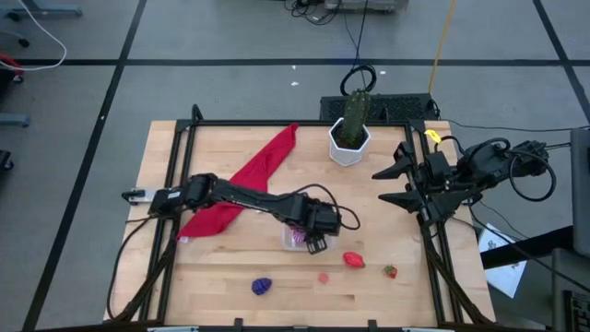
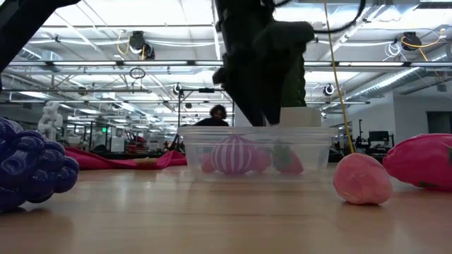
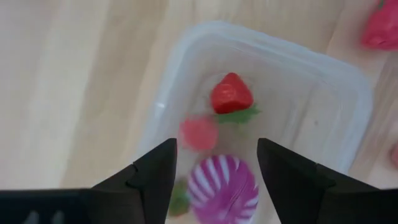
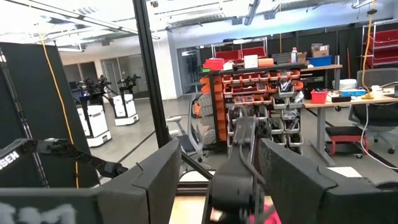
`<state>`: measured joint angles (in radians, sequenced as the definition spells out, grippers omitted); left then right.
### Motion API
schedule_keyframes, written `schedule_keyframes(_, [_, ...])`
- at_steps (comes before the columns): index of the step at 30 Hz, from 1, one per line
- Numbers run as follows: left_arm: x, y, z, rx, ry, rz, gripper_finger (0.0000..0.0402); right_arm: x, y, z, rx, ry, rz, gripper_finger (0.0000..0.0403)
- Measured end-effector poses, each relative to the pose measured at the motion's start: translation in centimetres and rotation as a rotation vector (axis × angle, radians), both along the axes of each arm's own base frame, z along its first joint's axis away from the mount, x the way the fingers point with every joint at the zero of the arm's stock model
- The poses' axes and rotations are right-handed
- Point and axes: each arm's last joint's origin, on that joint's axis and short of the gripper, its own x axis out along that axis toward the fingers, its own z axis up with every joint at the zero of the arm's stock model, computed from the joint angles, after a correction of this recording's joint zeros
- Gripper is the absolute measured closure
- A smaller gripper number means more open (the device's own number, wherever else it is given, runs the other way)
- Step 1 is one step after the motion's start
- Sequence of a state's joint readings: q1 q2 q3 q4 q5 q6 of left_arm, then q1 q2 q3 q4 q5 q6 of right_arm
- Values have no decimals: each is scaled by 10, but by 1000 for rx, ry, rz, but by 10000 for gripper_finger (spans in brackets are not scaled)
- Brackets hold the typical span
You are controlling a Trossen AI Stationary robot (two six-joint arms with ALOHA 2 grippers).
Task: Pick and placing Produce into tupperware
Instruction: Put the blue raspberry into the transparent bin
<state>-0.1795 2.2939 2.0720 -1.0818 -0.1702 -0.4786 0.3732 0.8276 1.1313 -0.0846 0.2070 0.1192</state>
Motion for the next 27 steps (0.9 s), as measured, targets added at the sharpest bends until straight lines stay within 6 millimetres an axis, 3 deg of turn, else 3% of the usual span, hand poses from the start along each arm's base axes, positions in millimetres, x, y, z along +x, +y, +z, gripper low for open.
schedule_keyframes(6, [-26, -9, 54, 68, -15, 0, 176, 0, 0, 0, 0, -1, 0, 195])
schedule_keyframes(12, [-71, -58, 88, 69, 22, -39, 178, 0, 0, 0, 29, 2, 5, 195])
schedule_keyframes(19, [-105, -131, 83, 18, 2, -35, 178, 0, 0, 1, 34, 0, 6, 195])
schedule_keyframes(27, [-129, -165, 64, -38, 32, 133, 178, 0, 0, 1, 53, 3, 9, 195])
